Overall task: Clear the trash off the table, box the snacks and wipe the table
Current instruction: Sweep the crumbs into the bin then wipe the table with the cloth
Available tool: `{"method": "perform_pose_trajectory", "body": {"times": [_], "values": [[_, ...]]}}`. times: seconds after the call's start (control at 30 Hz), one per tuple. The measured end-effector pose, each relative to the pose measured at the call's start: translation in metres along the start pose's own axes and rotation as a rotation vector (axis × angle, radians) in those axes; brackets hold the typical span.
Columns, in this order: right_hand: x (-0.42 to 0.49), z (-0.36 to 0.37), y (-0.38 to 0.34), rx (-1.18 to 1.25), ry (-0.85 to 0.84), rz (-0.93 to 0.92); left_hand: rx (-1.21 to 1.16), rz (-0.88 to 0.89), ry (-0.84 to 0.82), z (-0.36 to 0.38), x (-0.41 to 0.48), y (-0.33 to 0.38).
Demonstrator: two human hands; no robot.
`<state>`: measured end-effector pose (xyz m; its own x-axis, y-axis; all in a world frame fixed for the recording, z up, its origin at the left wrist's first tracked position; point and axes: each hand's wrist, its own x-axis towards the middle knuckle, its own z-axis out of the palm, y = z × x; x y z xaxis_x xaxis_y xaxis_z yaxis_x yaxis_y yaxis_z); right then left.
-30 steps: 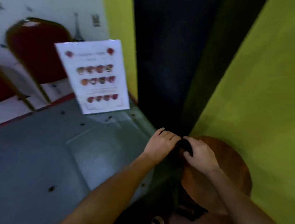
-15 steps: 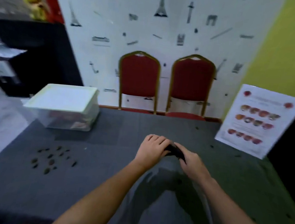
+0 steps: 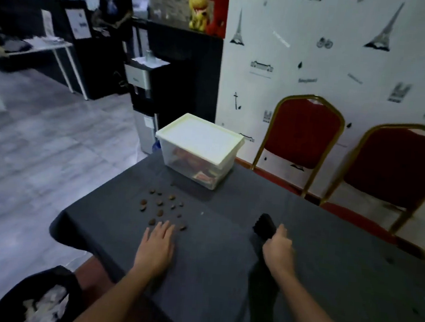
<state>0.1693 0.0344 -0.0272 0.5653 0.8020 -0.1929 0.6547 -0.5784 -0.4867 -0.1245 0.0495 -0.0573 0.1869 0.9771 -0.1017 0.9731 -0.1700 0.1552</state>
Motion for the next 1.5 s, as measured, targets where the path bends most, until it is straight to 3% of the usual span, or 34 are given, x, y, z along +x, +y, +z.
{"method": "perform_pose_trajectory", "body": {"times": [0.13,0.27,0.4,0.6,0.87,1.1,1.2,1.3,1.5], "values": [[0.005,0.032,-0.019,-0.056,-0.119,-0.112,0.009,-0.157,-0.054,0.002,-0.001,-0.037],[-0.018,0.066,-0.034,-0.308,-0.200,-0.211,-0.022,-0.237,-0.065,0.008,-0.006,-0.062],[-0.012,0.079,-0.056,-0.407,-0.171,-0.101,-0.051,-0.285,-0.053,0.006,0.004,-0.098],[0.000,0.103,-0.094,-0.240,-0.099,0.220,-0.049,-0.256,-0.104,-0.008,0.057,-0.167],[-0.036,0.181,-0.197,-0.144,0.066,0.310,-0.055,-0.042,-0.108,-0.008,0.116,-0.222],[-0.064,0.226,-0.271,0.085,0.046,0.202,-0.103,0.062,-0.039,0.007,0.122,-0.238],[-0.051,0.209,-0.270,0.234,0.138,0.162,-0.136,0.058,-0.005,0.009,0.122,-0.237],[-0.014,0.186,-0.258,0.129,0.181,0.049,-0.141,0.059,0.017,0.011,0.122,-0.239],[0.040,0.204,-0.268,-0.117,-0.028,-0.126,-0.163,0.061,0.058,0.015,0.123,-0.240]]}}
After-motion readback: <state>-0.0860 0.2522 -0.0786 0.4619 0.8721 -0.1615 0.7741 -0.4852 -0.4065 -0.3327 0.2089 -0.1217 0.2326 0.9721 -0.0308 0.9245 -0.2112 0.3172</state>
